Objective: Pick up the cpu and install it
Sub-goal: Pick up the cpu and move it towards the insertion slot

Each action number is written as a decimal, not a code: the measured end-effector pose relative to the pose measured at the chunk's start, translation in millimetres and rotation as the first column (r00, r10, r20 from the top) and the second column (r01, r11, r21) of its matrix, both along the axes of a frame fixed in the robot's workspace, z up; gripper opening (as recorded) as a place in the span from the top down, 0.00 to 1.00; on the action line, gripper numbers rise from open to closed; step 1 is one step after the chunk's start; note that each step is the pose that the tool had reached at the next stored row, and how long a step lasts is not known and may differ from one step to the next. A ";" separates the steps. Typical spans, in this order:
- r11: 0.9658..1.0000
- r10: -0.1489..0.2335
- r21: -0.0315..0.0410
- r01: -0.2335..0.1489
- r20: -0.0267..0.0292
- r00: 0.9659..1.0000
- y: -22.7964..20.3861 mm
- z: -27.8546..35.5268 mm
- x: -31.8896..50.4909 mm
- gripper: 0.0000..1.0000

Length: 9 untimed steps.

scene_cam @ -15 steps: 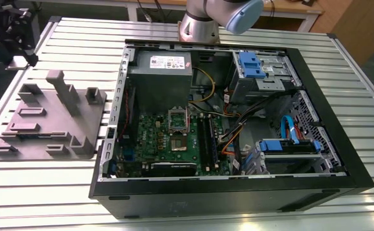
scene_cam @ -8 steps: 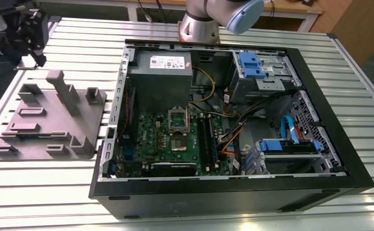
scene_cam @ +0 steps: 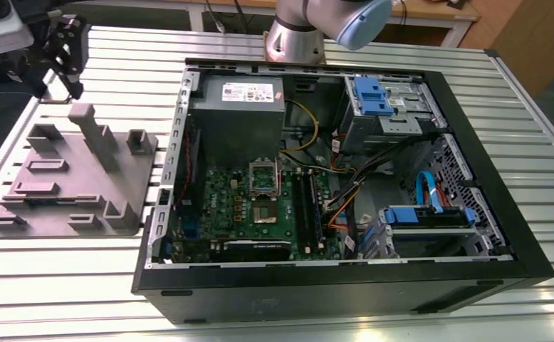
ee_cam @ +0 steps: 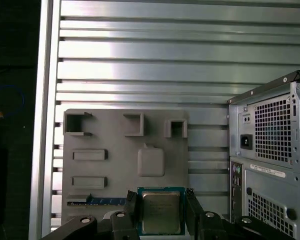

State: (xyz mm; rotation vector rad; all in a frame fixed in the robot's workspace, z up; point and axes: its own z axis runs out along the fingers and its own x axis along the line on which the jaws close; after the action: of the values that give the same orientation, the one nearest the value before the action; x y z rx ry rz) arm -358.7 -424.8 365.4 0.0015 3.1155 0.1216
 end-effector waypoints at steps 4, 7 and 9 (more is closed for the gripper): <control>1.000 0.000 0.000 0.000 0.000 1.000 0.0 0.0 9.9 0.53; 1.000 0.000 0.000 0.000 0.000 1.000 0.0 0.0 17.3 0.53; 1.000 0.000 0.000 0.000 0.000 1.000 0.0 0.0 22.1 0.53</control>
State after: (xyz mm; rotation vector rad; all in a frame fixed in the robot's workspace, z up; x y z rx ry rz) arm -336.6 -424.9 365.4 0.0015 3.1155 0.1215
